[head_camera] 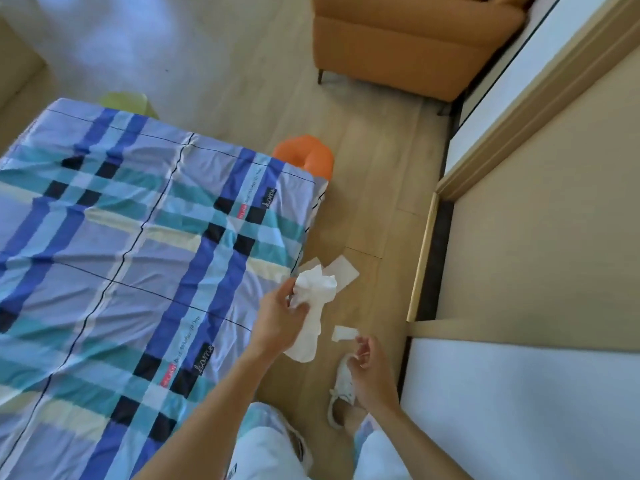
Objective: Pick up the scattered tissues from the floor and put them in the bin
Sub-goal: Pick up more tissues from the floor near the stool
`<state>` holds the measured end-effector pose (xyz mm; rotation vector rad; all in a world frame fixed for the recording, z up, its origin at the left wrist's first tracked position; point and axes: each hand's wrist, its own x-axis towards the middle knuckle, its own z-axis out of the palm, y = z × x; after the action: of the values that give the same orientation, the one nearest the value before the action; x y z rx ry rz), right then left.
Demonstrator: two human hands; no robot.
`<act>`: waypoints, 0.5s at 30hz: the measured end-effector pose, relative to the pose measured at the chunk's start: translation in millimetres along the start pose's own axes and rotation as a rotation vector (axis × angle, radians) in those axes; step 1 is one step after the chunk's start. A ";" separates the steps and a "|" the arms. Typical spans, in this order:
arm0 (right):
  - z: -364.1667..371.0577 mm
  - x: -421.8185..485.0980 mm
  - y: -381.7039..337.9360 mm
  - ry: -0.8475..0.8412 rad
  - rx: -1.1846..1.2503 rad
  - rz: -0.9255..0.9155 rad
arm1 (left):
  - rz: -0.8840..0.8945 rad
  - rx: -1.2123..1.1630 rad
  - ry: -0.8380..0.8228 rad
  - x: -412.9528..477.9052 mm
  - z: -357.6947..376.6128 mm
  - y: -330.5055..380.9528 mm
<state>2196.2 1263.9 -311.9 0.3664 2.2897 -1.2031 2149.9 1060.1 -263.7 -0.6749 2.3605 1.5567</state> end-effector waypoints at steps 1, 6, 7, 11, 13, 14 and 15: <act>-1.9 14.5 10.3 -0.026 -0.056 -0.004 | 0.010 0.031 0.004 14.5 10.2 -1.5; 1.0 84.8 71.0 -0.152 -0.295 -0.012 | 0.063 0.154 -0.013 77.4 61.6 -34.4; 8.4 105.6 91.7 -0.165 -0.326 0.001 | 0.064 0.177 -0.037 96.9 78.3 -52.7; 40.7 183.7 163.8 -0.218 -0.446 0.035 | 0.065 0.263 -0.077 165.6 140.3 -128.6; 56.4 215.0 187.1 -0.245 -0.524 0.055 | 0.047 0.305 -0.086 188.1 161.9 -162.4; 69.0 235.5 212.0 -0.261 -0.541 0.074 | 0.047 0.316 -0.100 204.1 181.8 -189.3; 85.5 259.9 236.7 -0.285 -0.564 0.070 | 0.055 0.342 -0.112 224.2 201.5 -218.8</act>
<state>2118.1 1327.1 -659.6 0.0575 2.2197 -0.4951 2052.9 1116.6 -618.8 -0.4380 2.4901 1.1324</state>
